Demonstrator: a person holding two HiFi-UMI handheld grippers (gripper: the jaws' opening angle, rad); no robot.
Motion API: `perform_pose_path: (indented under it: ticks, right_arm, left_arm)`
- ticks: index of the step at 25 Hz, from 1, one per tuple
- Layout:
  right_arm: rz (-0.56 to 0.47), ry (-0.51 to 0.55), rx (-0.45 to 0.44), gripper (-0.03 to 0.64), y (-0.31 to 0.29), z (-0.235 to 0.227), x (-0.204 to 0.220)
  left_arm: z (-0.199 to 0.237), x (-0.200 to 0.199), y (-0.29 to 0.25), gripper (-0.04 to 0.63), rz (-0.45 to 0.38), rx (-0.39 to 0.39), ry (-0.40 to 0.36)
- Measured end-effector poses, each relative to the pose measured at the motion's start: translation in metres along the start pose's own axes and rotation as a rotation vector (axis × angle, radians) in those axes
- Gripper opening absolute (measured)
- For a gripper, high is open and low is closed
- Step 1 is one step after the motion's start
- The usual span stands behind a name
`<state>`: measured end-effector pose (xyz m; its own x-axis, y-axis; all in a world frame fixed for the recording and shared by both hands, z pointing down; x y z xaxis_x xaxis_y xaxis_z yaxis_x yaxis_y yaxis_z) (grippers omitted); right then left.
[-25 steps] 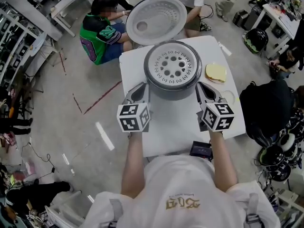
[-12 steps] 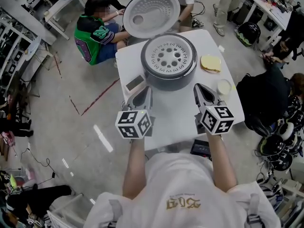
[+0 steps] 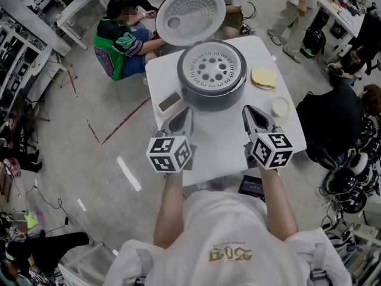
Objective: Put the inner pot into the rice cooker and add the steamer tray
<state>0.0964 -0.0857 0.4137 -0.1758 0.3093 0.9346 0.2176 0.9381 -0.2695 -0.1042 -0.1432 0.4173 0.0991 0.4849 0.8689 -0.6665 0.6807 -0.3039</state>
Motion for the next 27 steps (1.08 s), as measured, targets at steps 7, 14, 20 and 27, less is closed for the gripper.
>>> perform_pose_path:
  ticks: [7,14,20,27]
  right_arm:
    - [-0.004,0.006,-0.024,0.011,-0.003,-0.004,0.001]
    - [0.007,0.009,-0.018,0.011,-0.002,-0.007,-0.004]
    - [0.001,-0.004,-0.026,0.011,-0.006,-0.01,-0.006]
    - [-0.008,-0.004,-0.037,0.011,-0.011,-0.04,-0.015]
  left_arm:
    - [-0.001,0.006,-0.011,0.017,0.014,-0.002,0.001]
    - [-0.004,0.003,-0.013,0.017,0.023,0.005,0.005]
    - [-0.001,0.002,-0.016,0.017,0.022,0.0,0.008]
    - [-0.016,-0.001,-0.041,0.017,0.012,0.001,0.008]
Point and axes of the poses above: the fingertips, and each gripper's own axes: y backward along the fingers, z to its left, x out of its underside, the point moved 4 cm from there along y, backward along the fingers, and after that the axes turned 5 degrees about y, right-handed, at the moved point
